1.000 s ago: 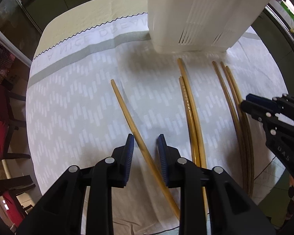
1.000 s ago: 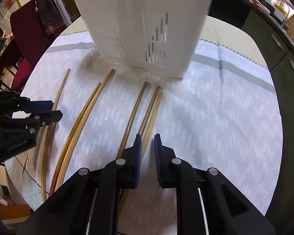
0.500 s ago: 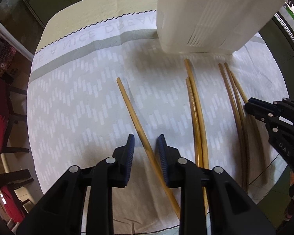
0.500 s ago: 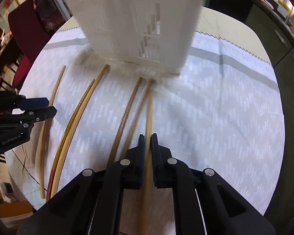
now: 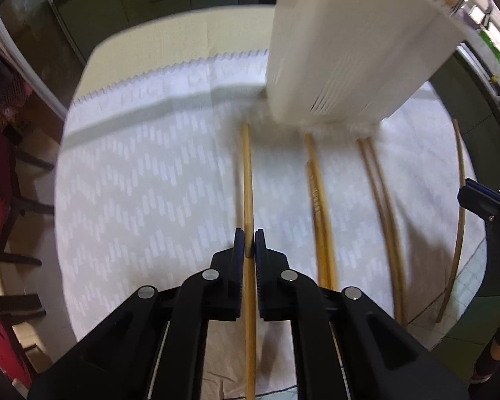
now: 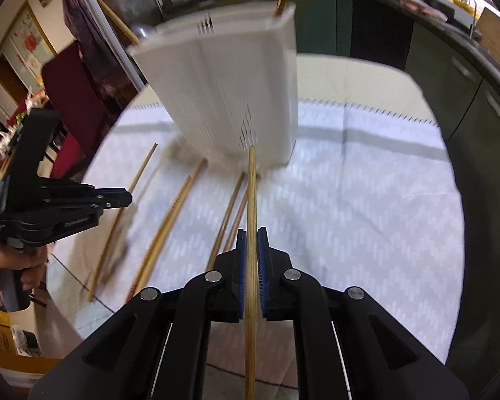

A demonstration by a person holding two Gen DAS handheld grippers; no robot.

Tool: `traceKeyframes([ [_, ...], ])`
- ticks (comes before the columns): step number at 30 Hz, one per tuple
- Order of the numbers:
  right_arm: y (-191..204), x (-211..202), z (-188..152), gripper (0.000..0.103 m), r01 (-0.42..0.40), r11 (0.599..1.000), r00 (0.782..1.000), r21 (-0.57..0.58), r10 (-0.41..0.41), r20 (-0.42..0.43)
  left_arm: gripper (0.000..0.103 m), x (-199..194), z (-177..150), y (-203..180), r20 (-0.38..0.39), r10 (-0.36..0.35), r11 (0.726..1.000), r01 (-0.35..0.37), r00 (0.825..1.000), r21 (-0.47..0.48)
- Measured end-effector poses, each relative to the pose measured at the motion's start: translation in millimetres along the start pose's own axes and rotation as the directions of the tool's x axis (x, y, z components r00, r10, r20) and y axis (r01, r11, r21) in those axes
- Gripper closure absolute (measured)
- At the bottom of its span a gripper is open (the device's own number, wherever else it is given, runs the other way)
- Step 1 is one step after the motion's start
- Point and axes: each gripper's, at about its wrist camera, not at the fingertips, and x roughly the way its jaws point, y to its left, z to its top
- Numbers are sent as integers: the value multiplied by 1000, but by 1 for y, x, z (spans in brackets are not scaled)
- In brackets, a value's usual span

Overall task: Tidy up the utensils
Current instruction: 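Lift the chopstick upright over the holder with the left tool while the right tool does likewise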

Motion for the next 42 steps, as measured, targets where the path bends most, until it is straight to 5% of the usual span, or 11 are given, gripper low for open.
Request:
traceKeyframes([
  [5, 2, -36, -5, 96, -15, 1000, 996, 3, 14, 91, 97, -46, -5, -2, 143, -9, 999, 3, 990, 37],
  [13, 6, -80, -20, 96, -27, 1000, 982, -12, 29, 186, 97, -91, -23, -9, 252, -28, 998, 14, 967, 56],
  [42, 24, -120, -5, 96, -48, 996, 949, -75, 69, 309, 97, -136, -25, -38, 349, -59, 991, 14, 935, 130],
])
